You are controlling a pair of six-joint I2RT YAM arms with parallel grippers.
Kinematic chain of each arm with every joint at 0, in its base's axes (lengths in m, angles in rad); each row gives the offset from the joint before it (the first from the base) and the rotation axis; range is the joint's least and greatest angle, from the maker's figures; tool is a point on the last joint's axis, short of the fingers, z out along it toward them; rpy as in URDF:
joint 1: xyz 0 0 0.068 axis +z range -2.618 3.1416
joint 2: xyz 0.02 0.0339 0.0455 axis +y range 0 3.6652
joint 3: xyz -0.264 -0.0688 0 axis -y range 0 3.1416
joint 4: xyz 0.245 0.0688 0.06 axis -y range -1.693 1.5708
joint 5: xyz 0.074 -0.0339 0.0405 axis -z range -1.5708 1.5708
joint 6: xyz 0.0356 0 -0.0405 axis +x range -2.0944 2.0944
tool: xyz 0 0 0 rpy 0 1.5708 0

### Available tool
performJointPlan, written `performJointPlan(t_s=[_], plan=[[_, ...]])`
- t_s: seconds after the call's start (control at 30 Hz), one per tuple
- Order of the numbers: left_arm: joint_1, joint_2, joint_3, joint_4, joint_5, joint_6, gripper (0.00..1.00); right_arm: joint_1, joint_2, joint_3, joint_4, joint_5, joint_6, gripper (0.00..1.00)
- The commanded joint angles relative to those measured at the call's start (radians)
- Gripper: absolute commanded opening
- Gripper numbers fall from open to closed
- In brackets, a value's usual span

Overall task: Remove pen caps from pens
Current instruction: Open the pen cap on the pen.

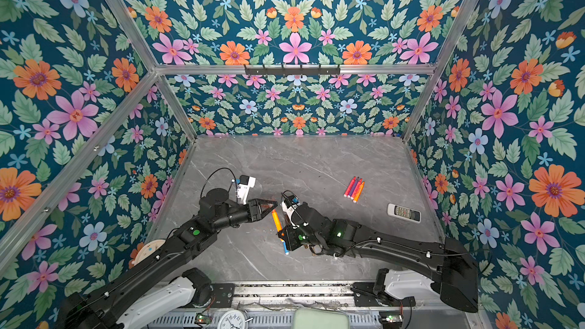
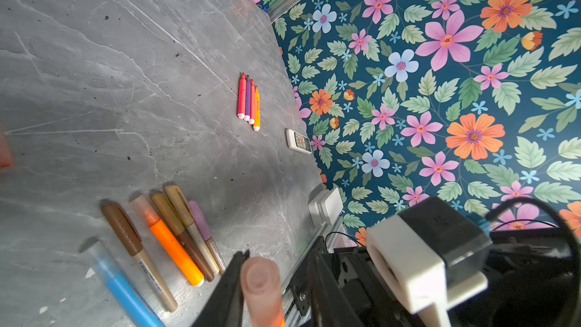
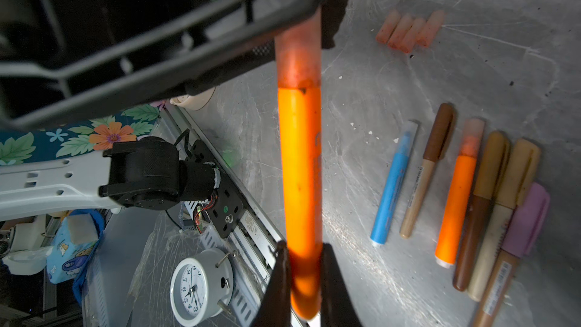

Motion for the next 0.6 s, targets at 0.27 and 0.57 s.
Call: performJointPlan(t_s=[0.27,0.57], plan=[[-0.02,-0.006,0.007,0.036,-0.003,0.002,0.02,0.0,0.003,0.009,0.019,0.01,-0.004,0.0],[-0.022,-0.015,0.004,0.029,0.002,-0.002,0.0,0.001,0.007,0.014,0.017,0.004,-0.007,0.23]])
